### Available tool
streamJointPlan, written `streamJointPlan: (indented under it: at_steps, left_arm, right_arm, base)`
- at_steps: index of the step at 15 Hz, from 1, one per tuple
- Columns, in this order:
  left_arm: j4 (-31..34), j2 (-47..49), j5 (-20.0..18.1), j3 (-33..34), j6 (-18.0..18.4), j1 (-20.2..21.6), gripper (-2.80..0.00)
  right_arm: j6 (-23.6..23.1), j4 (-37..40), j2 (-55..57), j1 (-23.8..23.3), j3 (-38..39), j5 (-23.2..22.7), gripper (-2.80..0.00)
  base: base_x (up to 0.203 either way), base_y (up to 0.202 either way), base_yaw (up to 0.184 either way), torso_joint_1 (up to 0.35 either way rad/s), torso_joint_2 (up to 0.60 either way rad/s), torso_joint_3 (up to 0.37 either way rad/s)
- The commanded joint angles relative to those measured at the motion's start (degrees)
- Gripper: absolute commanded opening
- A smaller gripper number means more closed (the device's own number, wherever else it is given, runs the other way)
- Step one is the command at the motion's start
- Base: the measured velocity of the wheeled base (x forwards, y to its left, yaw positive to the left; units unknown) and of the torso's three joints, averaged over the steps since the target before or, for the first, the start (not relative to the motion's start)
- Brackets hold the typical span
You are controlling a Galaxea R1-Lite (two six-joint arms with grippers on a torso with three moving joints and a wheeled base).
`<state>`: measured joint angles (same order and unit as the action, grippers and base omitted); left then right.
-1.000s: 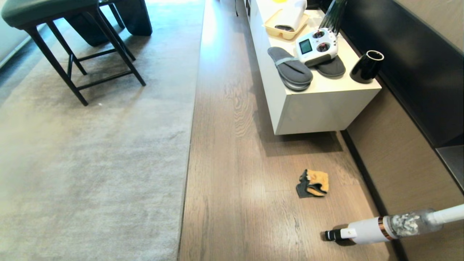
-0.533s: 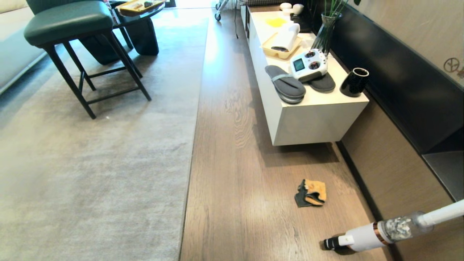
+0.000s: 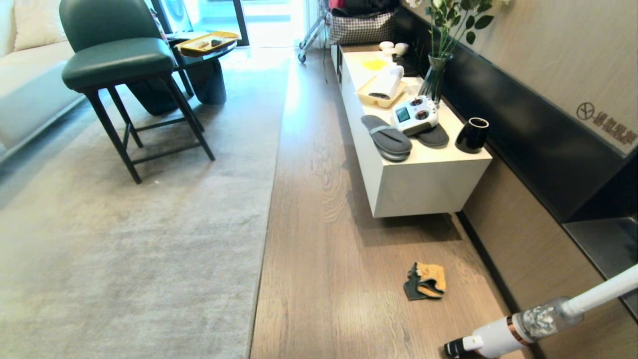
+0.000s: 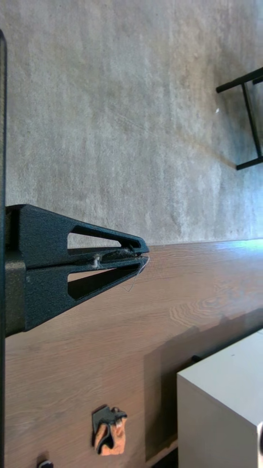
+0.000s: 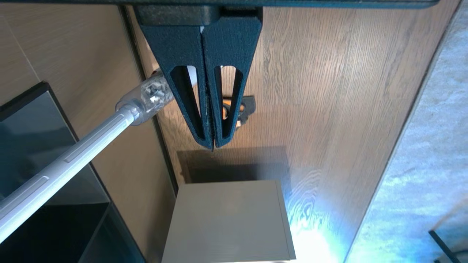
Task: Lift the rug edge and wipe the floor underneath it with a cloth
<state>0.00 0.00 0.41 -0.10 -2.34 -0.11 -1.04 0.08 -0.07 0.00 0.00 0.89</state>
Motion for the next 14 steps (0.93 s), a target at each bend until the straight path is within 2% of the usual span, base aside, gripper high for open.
streamJointPlan:
  at_steps: [1,14]
  left_arm:
    - [0.0,0.0,0.0,0.0,0.0,0.0,-2.8]
    - [0.0,0.0,0.1,0.0,-0.1,-0.1,-2.8]
  right_arm:
    - [0.0,0.0,0.1,0.0,0.0,0.0,-2.8]
    - [0.0,0.0,0.1,0.0,0.0,0.0,-2.8]
  base:
    - [0.0,0.0,0.0,-0.002,0.01,0.208]
    - [0.0,0.0,0.0,0.001,0.0,0.023]
